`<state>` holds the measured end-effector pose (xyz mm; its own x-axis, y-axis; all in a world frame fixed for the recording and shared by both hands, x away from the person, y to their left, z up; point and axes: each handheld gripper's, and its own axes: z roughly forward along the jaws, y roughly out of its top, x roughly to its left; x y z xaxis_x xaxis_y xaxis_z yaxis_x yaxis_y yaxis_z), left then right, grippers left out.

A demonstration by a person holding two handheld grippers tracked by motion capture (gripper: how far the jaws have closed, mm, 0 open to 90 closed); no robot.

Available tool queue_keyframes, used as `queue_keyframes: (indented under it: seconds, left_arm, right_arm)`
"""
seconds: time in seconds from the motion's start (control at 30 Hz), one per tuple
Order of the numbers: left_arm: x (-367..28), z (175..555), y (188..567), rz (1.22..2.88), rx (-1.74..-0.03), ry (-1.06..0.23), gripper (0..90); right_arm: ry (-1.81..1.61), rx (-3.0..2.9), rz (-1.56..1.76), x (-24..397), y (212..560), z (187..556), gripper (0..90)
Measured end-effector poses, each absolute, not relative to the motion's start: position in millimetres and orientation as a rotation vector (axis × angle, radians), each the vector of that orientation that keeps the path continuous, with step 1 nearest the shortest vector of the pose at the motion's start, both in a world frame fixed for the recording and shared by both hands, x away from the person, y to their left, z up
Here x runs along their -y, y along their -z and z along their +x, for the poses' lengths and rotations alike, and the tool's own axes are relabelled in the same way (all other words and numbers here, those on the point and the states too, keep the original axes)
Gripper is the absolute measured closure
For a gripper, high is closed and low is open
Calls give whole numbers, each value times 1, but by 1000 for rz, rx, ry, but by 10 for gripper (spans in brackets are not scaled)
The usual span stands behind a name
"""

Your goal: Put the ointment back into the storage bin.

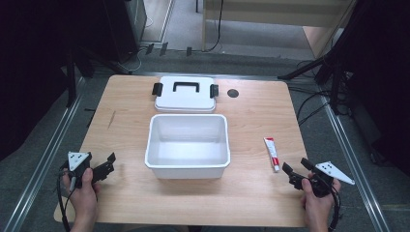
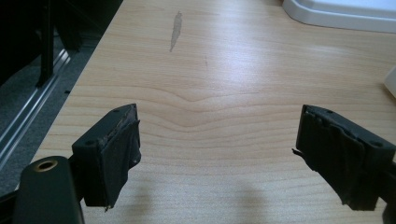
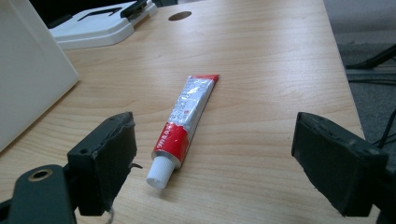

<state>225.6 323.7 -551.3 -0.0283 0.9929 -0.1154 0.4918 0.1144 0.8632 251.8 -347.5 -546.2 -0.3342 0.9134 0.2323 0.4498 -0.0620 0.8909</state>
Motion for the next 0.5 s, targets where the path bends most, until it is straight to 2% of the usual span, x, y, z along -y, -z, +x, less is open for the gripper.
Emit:
queue_keyframes:
  seconds: [0.5]
  left_arm:
    - [-324,225,551,1482,-1618,-806,145]
  right_arm:
    - [-1133,-1880,1453,327,535,259,159]
